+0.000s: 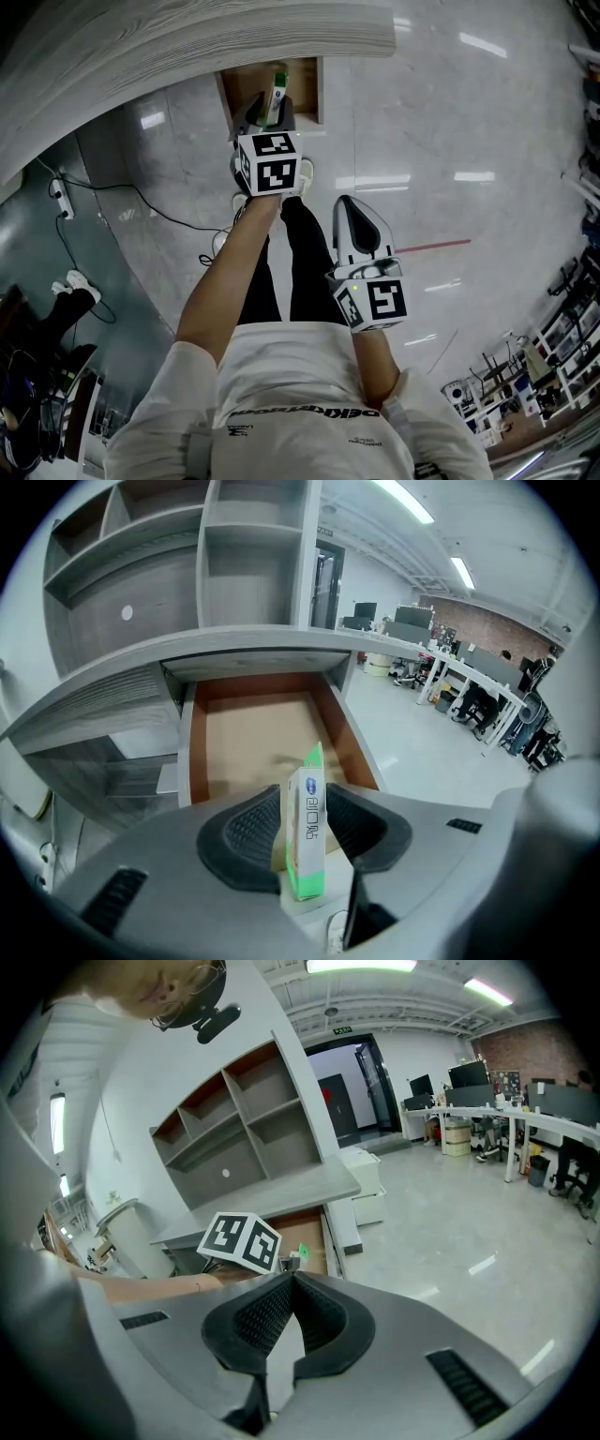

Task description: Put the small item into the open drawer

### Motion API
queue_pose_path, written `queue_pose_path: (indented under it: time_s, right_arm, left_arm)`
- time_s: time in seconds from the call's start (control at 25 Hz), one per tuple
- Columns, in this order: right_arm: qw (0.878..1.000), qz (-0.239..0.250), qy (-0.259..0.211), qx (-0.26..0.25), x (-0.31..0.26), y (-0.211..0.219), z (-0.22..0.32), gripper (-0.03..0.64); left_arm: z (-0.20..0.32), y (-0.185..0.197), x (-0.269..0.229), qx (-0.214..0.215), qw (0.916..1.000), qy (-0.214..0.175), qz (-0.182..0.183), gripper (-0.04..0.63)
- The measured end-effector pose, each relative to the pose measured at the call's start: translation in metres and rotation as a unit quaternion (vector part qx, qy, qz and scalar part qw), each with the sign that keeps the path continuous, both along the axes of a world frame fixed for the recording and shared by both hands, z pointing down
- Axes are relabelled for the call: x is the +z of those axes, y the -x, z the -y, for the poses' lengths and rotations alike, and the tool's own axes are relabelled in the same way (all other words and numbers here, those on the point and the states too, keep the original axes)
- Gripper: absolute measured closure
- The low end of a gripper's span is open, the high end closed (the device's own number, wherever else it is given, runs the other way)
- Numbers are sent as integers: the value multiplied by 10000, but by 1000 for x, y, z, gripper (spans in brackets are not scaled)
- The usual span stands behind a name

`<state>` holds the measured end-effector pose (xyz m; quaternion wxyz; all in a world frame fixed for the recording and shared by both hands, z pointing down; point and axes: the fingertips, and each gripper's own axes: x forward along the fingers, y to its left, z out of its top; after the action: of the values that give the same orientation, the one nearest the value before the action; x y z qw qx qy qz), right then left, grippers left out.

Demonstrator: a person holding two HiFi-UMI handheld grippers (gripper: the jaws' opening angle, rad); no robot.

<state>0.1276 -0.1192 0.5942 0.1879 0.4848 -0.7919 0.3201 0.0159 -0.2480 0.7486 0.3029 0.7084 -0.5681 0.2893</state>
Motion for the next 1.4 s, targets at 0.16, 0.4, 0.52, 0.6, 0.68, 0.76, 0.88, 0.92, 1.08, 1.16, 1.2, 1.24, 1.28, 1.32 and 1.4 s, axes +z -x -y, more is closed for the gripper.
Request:
queue_pose_path:
  time_s: [0.16, 0.4, 0.52, 0.6, 0.68, 0.76, 0.88, 0.92, 1.08, 1.16, 1.2, 1.24, 1.28, 1.32, 1.4]
  right_arm:
    - [9999, -19, -62, 101, -7, -2, -3, 586]
    - [9997, 21, -173, 198, -17, 3, -1, 586]
    - [9994, 61, -217, 274, -25, 5, -1, 586]
    - [9991, 74, -257, 319, -31, 6, -1, 586]
    - [9988, 64, -339, 349, -41, 7, 0, 586]
    - [9983, 54, -431, 384, -53, 8, -1, 586]
    - [9976, 50, -538, 425, -72, 10, -4, 586]
    - [9975, 40, -566, 424, -78, 10, -5, 586]
    - [9966, 17, -715, 404, -102, 16, -7, 586]
    - [9960, 11, -806, 395, -114, 20, -7, 586]
    - [9957, 7, -844, 391, -121, 22, -8, 586]
    - [9954, 4, -875, 388, -127, 24, -10, 586]
    - [9952, 0, -900, 386, -134, 26, -12, 586]
    - [9950, -2, -920, 385, -140, 28, -14, 586]
    - [9946, -1, -968, 386, -152, 32, -17, 586]
  left_arm:
    - [-1, -2, -11, 35, 9999, -97, -29, 446]
    - [-2, -3, -30, 105, 9997, -212, -46, 446]
    - [-5, -3, -42, 174, 9995, -246, -34, 446]
    - [-8, -4, -51, 224, 9994, -256, -38, 448]
    - [-11, -4, -62, 272, 9992, -284, -55, 459]
    - [-15, -3, -73, 323, 9989, -328, -59, 466]
    - [-22, 1, -95, 372, 9985, -406, -45, 479]
    - [-25, 2, -103, 380, 9983, -428, -62, 483]
    - [-36, 5, -133, 437, 9975, -539, -132, 500]
    - [-43, 8, -146, 457, 9971, -593, -145, 511]
    - [-47, 10, -152, 463, 9970, -607, -153, 517]
    - [-51, 12, -158, 471, 9969, -616, -158, 520]
    - [-56, 14, -164, 480, 9967, -627, -160, 522]
    - [-60, 16, -170, 491, 9966, -648, -158, 526]
    - [-66, 21, -186, 515, 9960, -719, -157, 536]
